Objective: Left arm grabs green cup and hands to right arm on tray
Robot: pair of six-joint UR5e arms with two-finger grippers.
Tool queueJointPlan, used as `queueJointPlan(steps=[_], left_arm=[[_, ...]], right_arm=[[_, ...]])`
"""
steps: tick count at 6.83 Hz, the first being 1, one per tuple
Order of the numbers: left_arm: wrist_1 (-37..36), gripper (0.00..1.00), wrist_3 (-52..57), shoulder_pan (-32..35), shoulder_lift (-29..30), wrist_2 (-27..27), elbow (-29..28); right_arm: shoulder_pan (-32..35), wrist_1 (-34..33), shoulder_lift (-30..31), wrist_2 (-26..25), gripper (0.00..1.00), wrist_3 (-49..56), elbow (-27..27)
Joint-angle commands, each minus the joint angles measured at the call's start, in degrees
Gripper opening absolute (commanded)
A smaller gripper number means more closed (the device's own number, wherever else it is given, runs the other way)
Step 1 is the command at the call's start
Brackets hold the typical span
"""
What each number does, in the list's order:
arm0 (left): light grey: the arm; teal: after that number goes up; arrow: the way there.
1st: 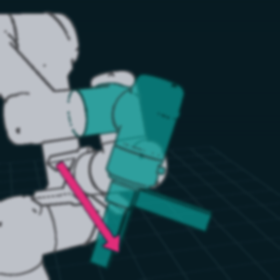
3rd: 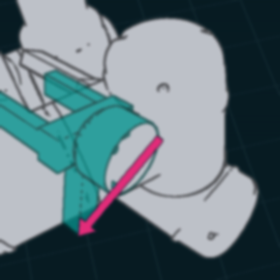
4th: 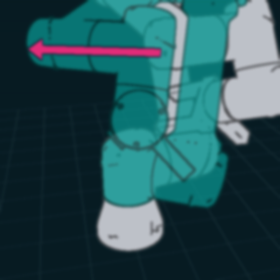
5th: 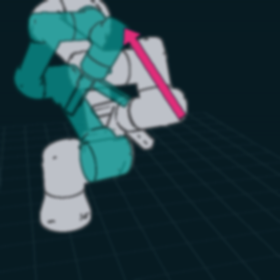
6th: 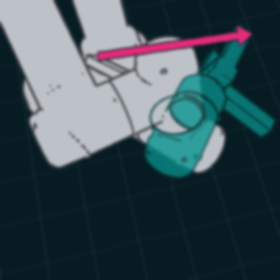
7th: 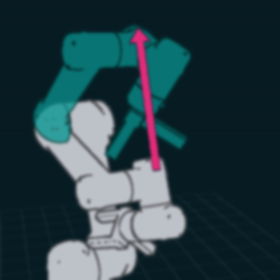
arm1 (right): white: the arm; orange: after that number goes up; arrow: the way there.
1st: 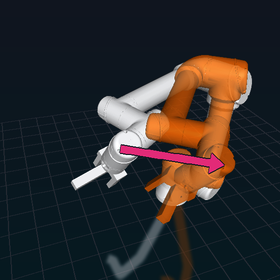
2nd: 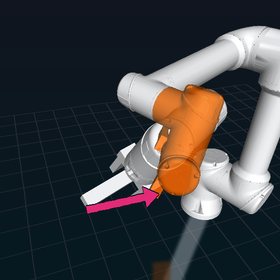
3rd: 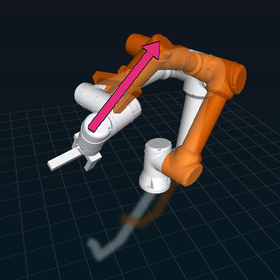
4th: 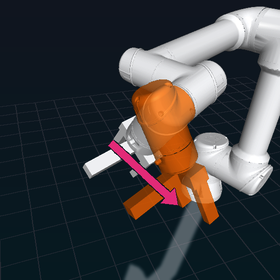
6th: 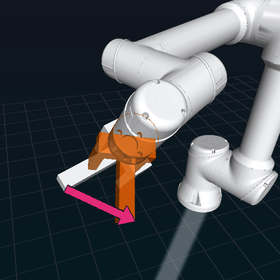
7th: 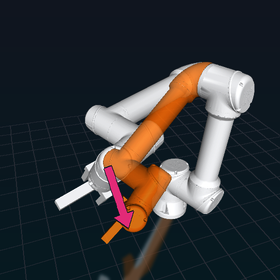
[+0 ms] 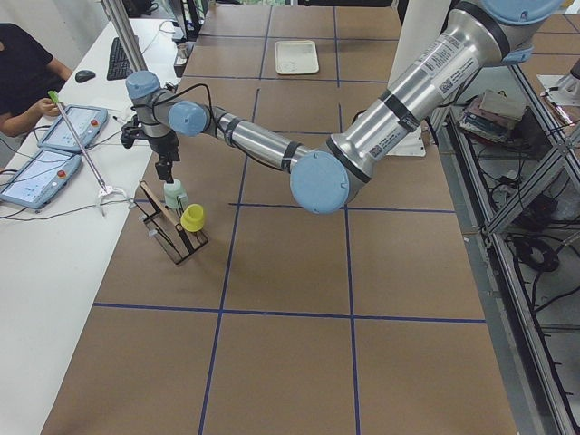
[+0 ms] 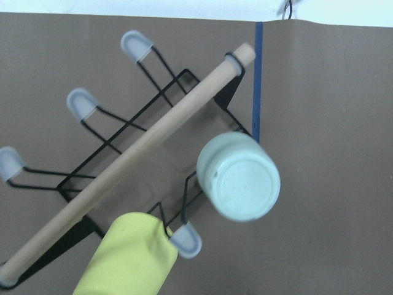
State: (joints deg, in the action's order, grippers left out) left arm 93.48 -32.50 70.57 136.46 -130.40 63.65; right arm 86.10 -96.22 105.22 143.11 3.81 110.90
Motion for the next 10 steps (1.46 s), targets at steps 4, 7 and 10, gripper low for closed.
queueJointPlan(steps=[4,7,10], left_arm=[[9.95,1.00,-1.25,-2.71,5.22,2.61,-13.97],[11.19,1.00,-1.60,-4.81,4.87,4.98,-15.04],[11.02,0.07,-1.79,-4.39,4.87,5.25,-15.22]], right_arm=[[-0.58,0.07,-0.54,4.64,1.00,-0.03,0.28],[-1.11,0.07,-0.90,2.52,1.00,-0.03,0.19],[-1.46,0.07,-0.90,2.52,1.00,-0.03,0.19]])
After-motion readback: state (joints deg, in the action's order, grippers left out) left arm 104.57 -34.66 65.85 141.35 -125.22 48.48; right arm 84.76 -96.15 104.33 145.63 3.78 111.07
